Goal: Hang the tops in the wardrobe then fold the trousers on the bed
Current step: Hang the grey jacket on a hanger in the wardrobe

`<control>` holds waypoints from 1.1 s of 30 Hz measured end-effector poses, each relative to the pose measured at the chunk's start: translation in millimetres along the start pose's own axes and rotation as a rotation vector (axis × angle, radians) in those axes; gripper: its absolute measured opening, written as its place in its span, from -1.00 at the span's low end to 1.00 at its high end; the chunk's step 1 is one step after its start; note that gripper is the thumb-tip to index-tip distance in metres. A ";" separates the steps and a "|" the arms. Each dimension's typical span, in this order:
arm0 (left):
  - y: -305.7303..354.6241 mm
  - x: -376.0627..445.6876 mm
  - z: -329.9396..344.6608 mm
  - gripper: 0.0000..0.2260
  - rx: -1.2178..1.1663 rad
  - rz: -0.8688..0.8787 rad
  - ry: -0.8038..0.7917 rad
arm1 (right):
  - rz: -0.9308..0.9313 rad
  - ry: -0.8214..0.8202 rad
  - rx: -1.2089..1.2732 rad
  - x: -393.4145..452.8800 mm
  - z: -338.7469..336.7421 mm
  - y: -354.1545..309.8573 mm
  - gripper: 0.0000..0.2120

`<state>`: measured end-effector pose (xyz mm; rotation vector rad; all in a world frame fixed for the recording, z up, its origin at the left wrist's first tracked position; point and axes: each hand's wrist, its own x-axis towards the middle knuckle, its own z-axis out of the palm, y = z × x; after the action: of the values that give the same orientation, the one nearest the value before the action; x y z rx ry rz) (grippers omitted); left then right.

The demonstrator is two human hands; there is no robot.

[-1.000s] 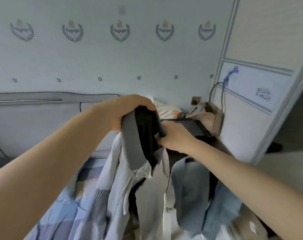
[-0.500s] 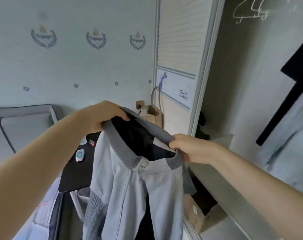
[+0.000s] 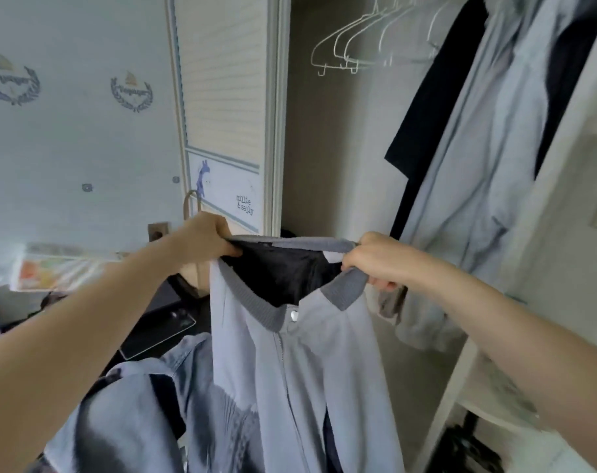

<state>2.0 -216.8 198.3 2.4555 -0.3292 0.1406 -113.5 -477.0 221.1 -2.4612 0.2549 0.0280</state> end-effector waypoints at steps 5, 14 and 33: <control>14.8 31.9 56.5 -0.84 0.371 0.231 0.050 | -0.045 0.334 -0.282 13.6 -30.8 -6.3 -0.83; 26.7 114.9 55.4 -0.81 -0.559 -0.049 -0.491 | 0.029 0.607 -0.331 59.1 -65.6 -0.3 -0.87; 136.5 223.3 -5.6 -0.76 -0.743 0.307 -0.644 | -0.042 1.067 0.306 66.7 -145.0 -80.2 -0.75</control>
<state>180.1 -361.5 324.3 1.6390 -0.8584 -0.5603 -39.1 -516.8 378.6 -1.9495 0.5946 -1.2533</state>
